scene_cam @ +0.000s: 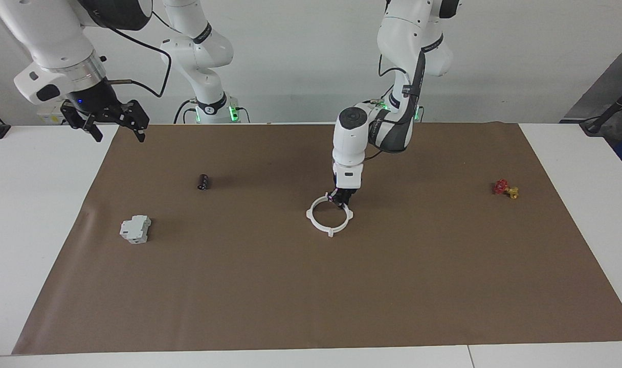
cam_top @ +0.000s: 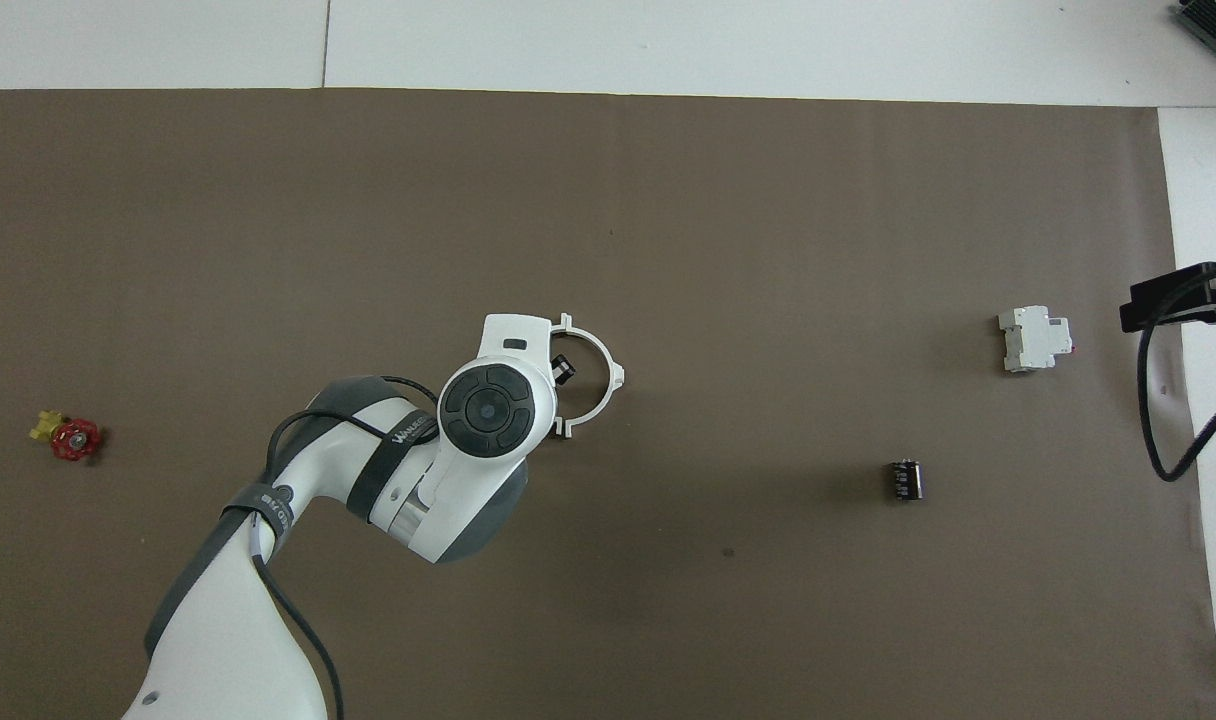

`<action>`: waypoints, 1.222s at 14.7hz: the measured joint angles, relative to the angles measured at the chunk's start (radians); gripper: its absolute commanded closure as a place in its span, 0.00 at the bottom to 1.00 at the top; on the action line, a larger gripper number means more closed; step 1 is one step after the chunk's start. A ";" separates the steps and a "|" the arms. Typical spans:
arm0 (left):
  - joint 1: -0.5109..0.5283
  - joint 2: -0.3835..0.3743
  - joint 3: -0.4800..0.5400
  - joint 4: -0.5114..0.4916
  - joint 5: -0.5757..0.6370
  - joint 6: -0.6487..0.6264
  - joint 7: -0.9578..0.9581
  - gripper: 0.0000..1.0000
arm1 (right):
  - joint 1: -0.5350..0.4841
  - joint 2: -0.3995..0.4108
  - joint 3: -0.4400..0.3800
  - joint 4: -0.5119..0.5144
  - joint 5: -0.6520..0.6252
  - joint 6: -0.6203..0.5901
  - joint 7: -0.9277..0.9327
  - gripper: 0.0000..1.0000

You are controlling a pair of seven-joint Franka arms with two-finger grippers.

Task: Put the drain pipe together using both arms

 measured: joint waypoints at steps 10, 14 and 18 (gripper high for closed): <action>0.002 0.000 0.011 0.017 0.001 -0.029 0.009 0.00 | 0.000 0.000 0.000 0.000 0.000 0.000 0.000 0.00; 0.041 -0.022 0.025 0.153 0.004 -0.253 0.126 0.00 | 0.000 0.000 0.000 0.000 0.000 0.000 0.000 0.00; 0.176 -0.111 0.031 0.268 0.006 -0.495 0.403 0.00 | 0.000 0.000 0.000 0.000 0.000 0.000 0.000 0.00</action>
